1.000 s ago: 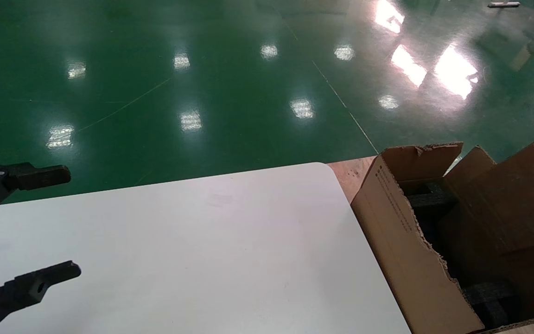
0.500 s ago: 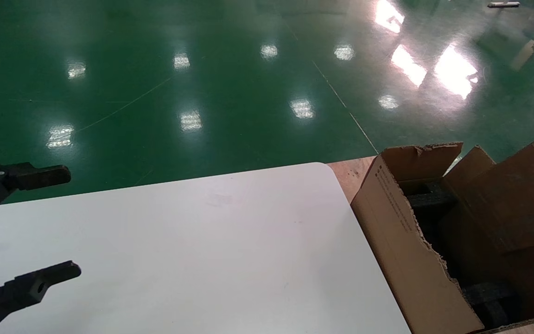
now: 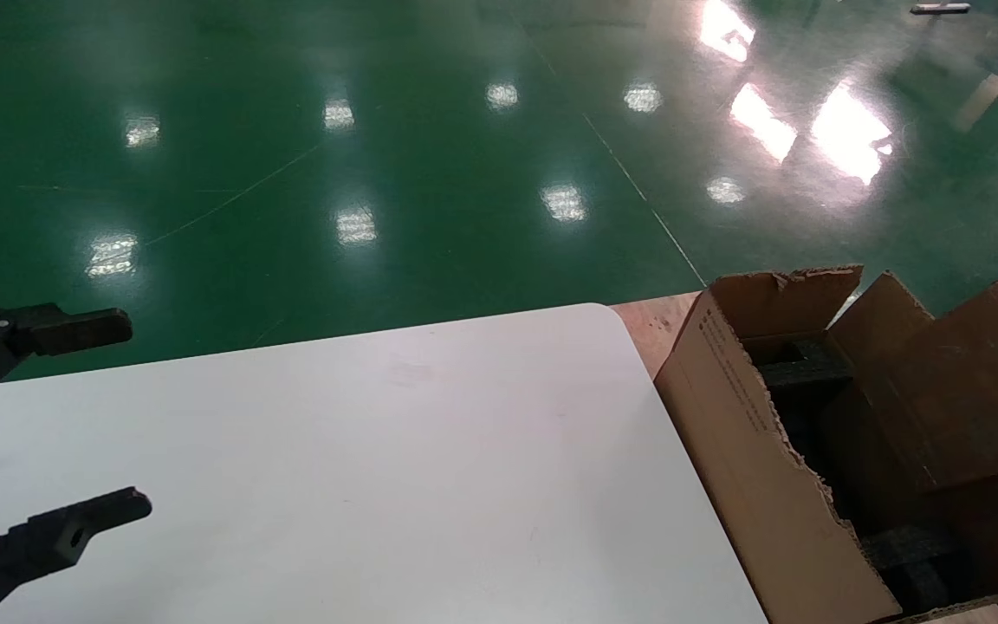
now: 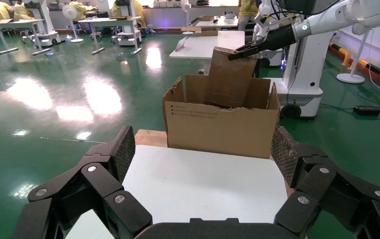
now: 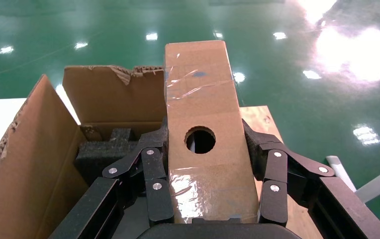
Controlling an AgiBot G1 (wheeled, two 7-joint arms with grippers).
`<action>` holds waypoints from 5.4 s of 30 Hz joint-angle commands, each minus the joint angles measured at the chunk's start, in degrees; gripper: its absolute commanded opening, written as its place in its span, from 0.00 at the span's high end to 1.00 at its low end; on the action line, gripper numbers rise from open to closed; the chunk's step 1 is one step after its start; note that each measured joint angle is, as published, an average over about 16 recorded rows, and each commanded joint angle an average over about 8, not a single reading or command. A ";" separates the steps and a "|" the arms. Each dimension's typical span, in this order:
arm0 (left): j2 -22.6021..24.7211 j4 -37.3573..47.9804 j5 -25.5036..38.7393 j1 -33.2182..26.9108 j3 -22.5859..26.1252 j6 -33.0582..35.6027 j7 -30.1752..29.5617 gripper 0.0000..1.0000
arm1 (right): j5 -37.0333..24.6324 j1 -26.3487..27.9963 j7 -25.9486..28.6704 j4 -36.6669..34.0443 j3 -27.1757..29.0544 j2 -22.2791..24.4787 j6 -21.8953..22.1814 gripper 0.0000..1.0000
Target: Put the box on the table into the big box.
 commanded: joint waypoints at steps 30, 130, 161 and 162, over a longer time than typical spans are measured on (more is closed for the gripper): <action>0.00 0.00 0.00 0.00 0.00 0.00 0.00 0.00 | -2.65 3.37 -1.14 -6.16 -3.98 -3.76 0.24 1.00; -0.01 0.02 -0.02 0.01 0.01 -0.03 0.01 0.00 | -5.75 1.58 -1.47 -5.14 -5.95 -9.69 10.82 0.00; -0.01 0.02 -0.02 0.01 0.01 -0.02 0.02 0.00 | -3.65 21.90 -8.62 18.70 -10.66 -2.12 -2.00 0.00; -0.01 0.02 -0.02 0.01 0.01 -0.03 0.02 0.00 | -3.68 22.98 -9.17 21.10 -10.75 -1.43 -2.05 0.00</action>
